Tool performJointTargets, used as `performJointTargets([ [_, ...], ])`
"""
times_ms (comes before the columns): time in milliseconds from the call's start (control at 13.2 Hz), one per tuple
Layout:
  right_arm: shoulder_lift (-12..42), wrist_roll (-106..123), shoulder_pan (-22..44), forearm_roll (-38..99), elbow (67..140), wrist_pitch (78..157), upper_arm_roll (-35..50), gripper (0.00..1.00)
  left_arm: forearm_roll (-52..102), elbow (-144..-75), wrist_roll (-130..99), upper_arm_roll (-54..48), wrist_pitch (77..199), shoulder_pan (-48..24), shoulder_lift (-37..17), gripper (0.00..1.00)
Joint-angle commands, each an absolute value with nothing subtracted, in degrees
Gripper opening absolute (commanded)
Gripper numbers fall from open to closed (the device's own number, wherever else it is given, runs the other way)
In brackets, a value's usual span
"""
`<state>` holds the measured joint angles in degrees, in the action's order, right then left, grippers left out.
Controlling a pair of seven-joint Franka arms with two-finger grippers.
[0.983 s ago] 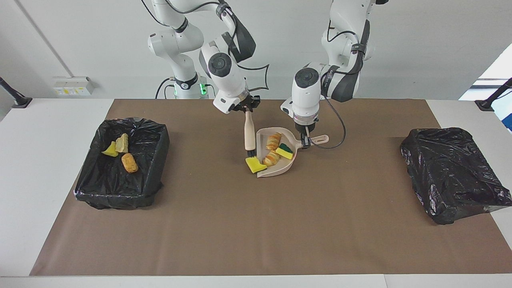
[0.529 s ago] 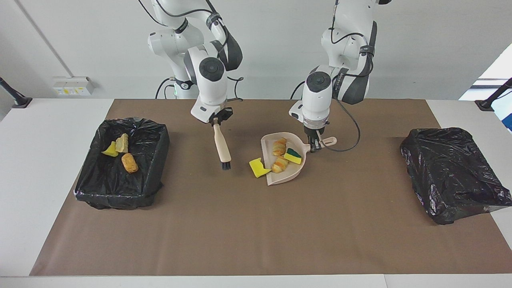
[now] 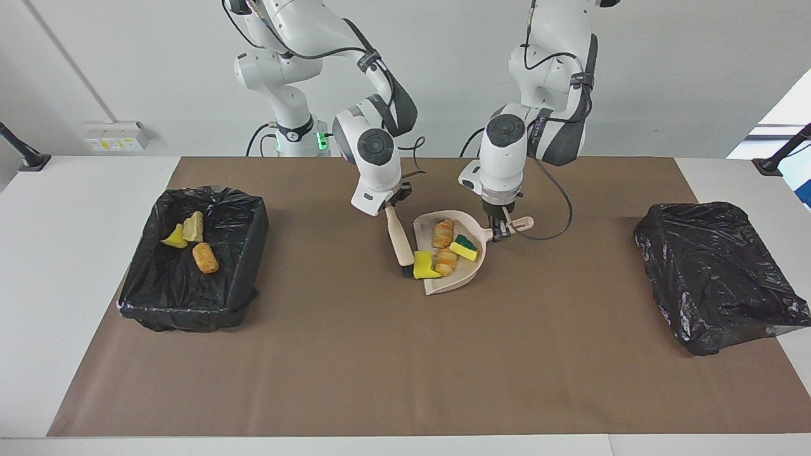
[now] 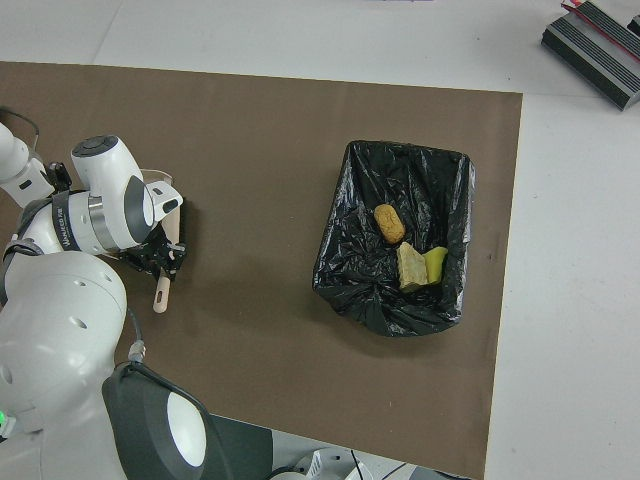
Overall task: Sweep and dump trash in bin
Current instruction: 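Carry the dustpan toward the nearer bin while the right gripper withdraws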
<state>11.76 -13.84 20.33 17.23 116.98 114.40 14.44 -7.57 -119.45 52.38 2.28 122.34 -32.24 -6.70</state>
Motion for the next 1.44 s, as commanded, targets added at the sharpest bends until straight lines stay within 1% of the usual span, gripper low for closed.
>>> performJointTargets([
  [0,9.8,-14.3,22.1,22.7,117.7,115.8,15.1,0.00,-8.5,-120.9,52.1,2.1,123.9,-31.9,-5.8,0.00],
  [151,7.0,-14.5,21.9,22.1,117.7,112.3,14.6,0.00,-8.4,-120.9,52.3,2.1,123.8,-31.6,-5.8,0.00],
  [302,3.0,-16.5,20.7,20.9,117.9,108.7,14.2,0.00,-8.3,-120.9,54.1,2.1,123.8,-31.2,-5.7,0.00],
  [529,-2.1,-23.4,20.1,15.5,118.6,101.4,14.6,0.00,-7.7,-120.7,56.0,2.1,124.0,-30.3,-5.9,0.00],
  [605,-3.2,-26.5,20.6,14.5,119.9,100.6,14.9,0.00,-7.2,-120.6,56.5,2.0,124.4,-29.5,-5.9,0.00],
  [680,-5.4,-28.9,20.9,14.5,122.8,100.7,14.9,0.00,-6.2,-120.4,58.1,2.0,125.2,-28.6,-5.9,0.00],
  [756,-8.1,-30.0,21.7,15.2,126.6,101.9,15.0,0.00,-4.6,-119.9,61.1,2.0,125.6,-27.3,-5.7,0.00],
  [832,-9.5,-32.0,23.5,17.5,128.7,104.4,15.0,0.00,-2.1,-118.9,64.5,2.1,125.4,-25.2,-5.5,0.00],
  [907,-9.7,-34.6,24.3,20.7,129.2,105.4,15.0,0.00,-1.2,-118.0,67.0,2.0,125.2,-23.4,-5.1,0.00],
  [1058,-8.4,-36.8,28.4,22.1,130.0,107.7,15.0,0.00,-1.1,-115.9,68.1,2.0,124.4,-19.6,-4.7,0.00],
  [1210,-7.0,-36.7,28.8,22.1,130.4,111.1,14.9,0.00,-0.1,-114.4,73.3,2.1,122.4,-15.3,-3.3,0.00],
  [1361,-4.6,-36.3,28.6,22.1,130.5,112.4,14.9,0.00,3.8,-108.9,81.2,2.5,116.4,-9.7,-3.1,0.00],
])
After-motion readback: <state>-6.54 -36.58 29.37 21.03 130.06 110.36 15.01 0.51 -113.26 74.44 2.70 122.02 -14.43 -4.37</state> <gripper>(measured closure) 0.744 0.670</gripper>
